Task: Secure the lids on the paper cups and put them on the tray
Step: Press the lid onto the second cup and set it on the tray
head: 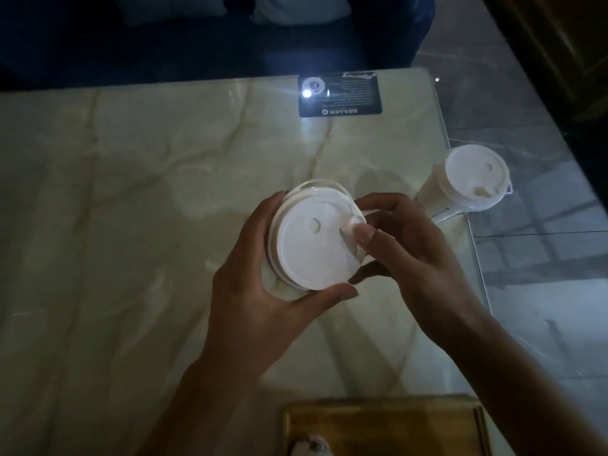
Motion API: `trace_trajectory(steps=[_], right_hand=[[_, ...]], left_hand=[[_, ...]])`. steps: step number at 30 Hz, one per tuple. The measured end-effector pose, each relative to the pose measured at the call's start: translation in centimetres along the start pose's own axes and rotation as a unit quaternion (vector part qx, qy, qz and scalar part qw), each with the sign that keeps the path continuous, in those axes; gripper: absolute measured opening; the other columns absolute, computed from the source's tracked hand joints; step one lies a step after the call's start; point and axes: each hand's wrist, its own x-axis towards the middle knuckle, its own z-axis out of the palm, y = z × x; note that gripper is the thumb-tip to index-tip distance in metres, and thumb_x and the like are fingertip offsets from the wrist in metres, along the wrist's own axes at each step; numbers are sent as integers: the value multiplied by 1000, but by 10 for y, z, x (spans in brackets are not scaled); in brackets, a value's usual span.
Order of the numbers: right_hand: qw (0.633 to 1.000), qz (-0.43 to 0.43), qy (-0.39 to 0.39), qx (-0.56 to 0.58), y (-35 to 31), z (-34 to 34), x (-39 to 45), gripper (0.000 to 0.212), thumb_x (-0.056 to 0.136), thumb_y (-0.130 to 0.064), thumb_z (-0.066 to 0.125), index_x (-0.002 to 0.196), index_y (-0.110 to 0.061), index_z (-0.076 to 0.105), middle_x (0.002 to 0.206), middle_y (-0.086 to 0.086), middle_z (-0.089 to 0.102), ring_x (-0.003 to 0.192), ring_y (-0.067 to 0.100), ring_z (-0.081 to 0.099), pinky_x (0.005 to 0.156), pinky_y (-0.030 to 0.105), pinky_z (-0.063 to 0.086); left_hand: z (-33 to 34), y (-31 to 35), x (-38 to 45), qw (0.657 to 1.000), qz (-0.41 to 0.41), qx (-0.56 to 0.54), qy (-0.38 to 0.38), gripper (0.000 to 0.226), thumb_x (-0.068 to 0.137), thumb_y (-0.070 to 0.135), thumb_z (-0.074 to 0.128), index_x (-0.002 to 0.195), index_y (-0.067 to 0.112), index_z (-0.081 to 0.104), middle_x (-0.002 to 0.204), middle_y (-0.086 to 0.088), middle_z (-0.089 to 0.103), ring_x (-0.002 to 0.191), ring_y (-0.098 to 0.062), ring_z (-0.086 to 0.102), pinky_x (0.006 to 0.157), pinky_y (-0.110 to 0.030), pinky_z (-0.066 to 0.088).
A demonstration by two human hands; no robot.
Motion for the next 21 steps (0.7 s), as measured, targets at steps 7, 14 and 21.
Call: trace_trajectory(steps=[7, 14, 21], right_hand=[[998, 15, -18, 57, -4, -5, 3, 30, 83, -45, 69, 105, -32, 84, 104, -3, 84, 98, 17, 80, 74, 30, 64], [991, 7, -35, 130, -6, -6, 0, 25, 94, -29, 64, 105, -29, 86, 114, -2, 84, 113, 16, 77, 91, 24, 60], [992, 53, -17, 114, -3, -6, -3, 25, 90, -34, 71, 100, -18, 88, 109, 8, 85, 108, 22, 80, 93, 29, 62]], left_hand=[[5, 7, 0, 998, 32, 55, 1, 100, 65, 58, 83, 143, 13, 42, 142, 5, 52, 134, 5, 47, 108, -13, 42], [12, 11, 1, 998, 35, 51, 9, 99, 66, 58, 83, 143, 11, 43, 143, 1, 54, 133, -10, 53, 109, -18, 45], [14, 10, -5, 1000, -15, 26, -5, 99, 62, 62, 82, 144, 24, 43, 140, 18, 55, 132, 14, 46, 104, -8, 43]])
